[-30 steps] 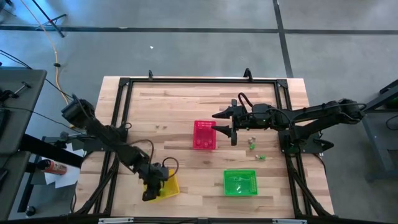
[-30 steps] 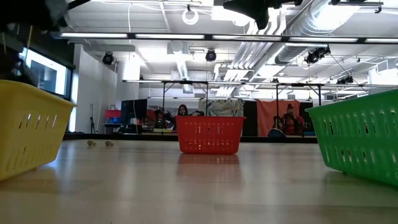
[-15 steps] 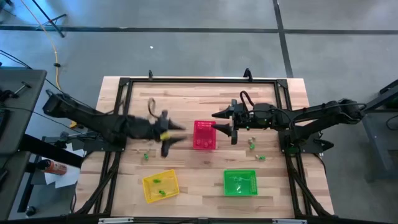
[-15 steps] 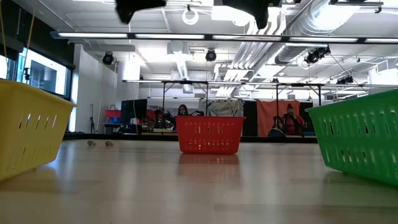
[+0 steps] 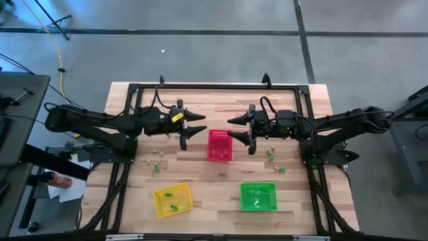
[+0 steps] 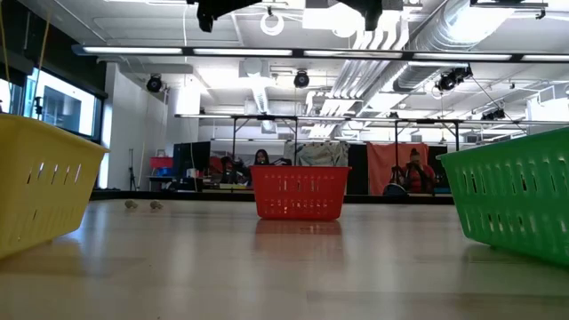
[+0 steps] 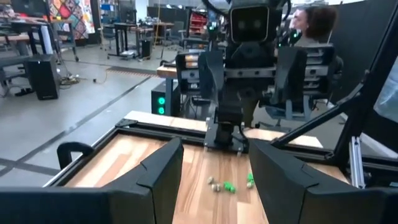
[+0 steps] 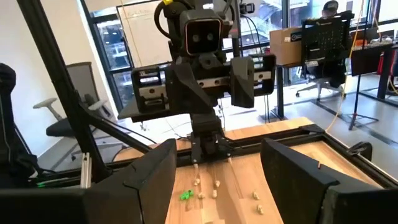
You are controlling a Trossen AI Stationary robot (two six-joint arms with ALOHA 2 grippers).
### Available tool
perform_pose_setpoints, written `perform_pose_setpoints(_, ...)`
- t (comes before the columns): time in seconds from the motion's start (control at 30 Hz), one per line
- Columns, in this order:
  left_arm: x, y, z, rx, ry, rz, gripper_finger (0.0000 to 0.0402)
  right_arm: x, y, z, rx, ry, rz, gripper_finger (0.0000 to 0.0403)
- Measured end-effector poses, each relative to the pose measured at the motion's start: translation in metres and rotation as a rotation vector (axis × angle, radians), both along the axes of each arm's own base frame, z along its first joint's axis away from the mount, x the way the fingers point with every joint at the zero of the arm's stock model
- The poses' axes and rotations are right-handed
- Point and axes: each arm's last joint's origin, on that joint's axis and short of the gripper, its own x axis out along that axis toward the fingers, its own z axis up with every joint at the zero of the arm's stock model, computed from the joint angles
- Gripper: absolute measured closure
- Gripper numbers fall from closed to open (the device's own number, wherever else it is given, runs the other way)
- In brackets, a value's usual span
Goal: Sort Halloween decoration
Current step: Put the top right green skeleton toy into the yellow bin
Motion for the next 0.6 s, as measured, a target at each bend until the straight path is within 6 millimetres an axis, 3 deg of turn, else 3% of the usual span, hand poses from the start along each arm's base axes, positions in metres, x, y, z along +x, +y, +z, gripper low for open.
perform_pose_setpoints(0.37, 0.0, 0.001, 0.0, 0.0, -0.003, 0.031, 0.0229, -0.001, -0.001, -0.005, 0.067, 0.053, -0.004, 0.0176)
perform_pose_setpoints(0.47, 0.0, 0.001, 0.002, -0.016, -0.026, 0.045, 0.0229, -0.006, -0.004, -0.014, 0.161, 0.175, -0.024, 0.0176)
perform_pose_setpoints(0.6, 0.0, 0.001, 0.002, -0.017, -0.027, 0.048, 0.0229, -0.02, -0.006, -0.04, 0.353, 0.472, -0.106, 0.0176)
